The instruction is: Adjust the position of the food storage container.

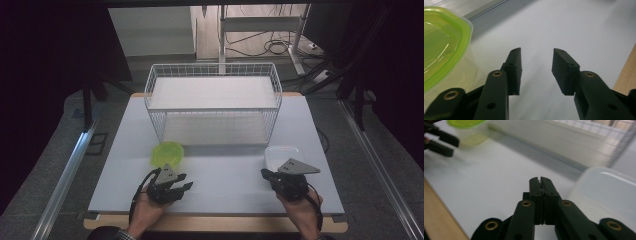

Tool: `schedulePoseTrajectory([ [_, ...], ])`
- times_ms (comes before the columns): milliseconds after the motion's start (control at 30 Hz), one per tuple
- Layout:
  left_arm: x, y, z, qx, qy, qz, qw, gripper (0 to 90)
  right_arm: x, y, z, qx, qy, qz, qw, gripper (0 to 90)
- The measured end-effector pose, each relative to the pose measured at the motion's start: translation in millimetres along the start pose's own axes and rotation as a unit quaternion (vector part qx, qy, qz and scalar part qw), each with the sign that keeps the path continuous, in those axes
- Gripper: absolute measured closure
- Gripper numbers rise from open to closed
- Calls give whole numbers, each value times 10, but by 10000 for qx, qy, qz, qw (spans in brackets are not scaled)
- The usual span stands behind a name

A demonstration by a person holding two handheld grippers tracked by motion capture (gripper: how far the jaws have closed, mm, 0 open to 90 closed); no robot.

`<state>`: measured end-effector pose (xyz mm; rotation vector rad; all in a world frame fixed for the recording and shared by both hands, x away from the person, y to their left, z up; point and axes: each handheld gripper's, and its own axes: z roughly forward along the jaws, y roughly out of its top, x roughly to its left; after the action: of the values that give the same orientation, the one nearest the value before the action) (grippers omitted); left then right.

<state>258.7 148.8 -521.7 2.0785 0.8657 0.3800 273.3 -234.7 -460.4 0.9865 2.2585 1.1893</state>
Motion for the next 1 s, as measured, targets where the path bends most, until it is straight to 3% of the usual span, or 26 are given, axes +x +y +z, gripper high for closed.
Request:
schedulePoseTrajectory([
  [133,1,-6,7,-21,9,-25,10000,548,-197,-7,-86,-71,-395,202,9990,897],
  [267,3,-11,10,-72,19,-49,10000,490,-456,-70,-151,-61,-867,434,9953,898],
  [333,3,-12,10,-86,15,-48,10000,479,-493,-78,-160,-59,-927,458,9946,898],
  [500,2,-22,25,-125,14,-29,9999,401,-770,-123,-240,-102,-1384,686,9879,898],
  [533,3,-24,33,-125,29,-17,9999,387,-882,-146,-265,-90,-1530,776,9851,898],
  [667,3,-21,40,-130,33,-23,9999,377,-1029,-187,-259,-4,-1620,933,9824,897],
  [1000,1,-14,40,-89,-26,-57,9999,432,-1258,-279,-120,313,-1462,1105,9826,896],
])
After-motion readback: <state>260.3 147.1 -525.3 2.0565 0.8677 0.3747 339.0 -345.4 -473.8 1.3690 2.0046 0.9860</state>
